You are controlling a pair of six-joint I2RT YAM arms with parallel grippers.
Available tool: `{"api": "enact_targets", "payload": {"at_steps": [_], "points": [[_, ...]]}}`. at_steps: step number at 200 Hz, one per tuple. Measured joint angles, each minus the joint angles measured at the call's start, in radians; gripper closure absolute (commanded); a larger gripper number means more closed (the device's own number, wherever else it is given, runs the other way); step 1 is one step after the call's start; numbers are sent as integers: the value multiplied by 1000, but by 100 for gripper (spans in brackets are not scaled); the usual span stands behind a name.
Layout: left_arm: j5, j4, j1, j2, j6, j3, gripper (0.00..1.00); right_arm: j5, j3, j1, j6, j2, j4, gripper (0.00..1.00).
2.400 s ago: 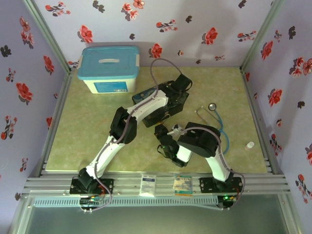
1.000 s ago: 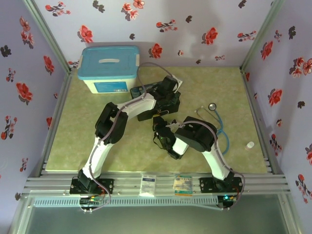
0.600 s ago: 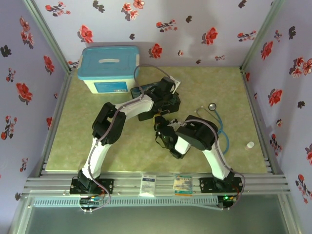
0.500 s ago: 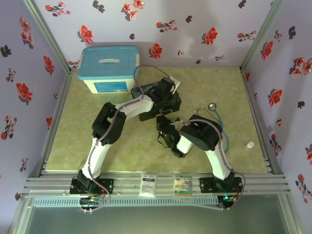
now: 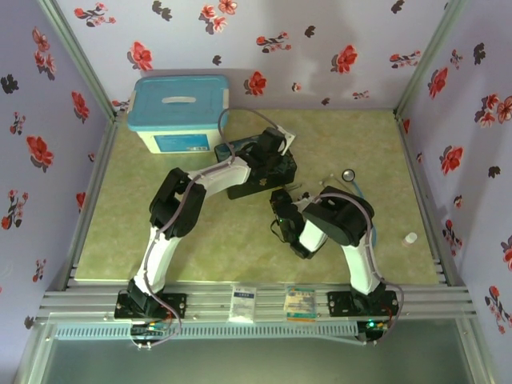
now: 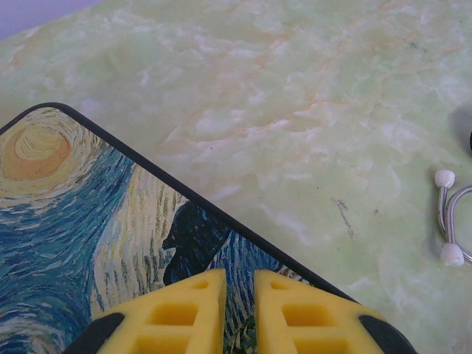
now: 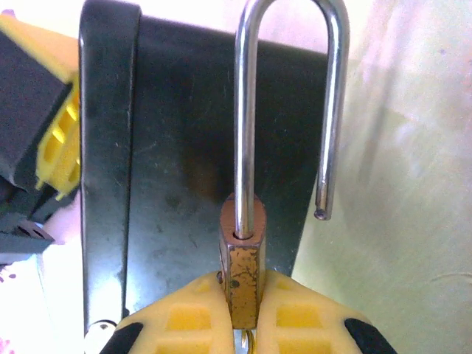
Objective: Unlock the padlock with the key
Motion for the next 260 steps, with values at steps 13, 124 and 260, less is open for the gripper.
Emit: {"api": "enact_targets", "payload": {"at_steps": [13, 124, 260], "points": [[2, -2, 2, -3, 0, -2, 80, -34, -18, -8, -39, -53, -89, 100], [1, -169, 2, -87, 39, -36, 75, -487, 121, -191, -557, -820, -1382, 100], [20, -272, -29, -387, -29, -207, 35, -737, 369, -353, -1012, -656, -2158, 100]]}}
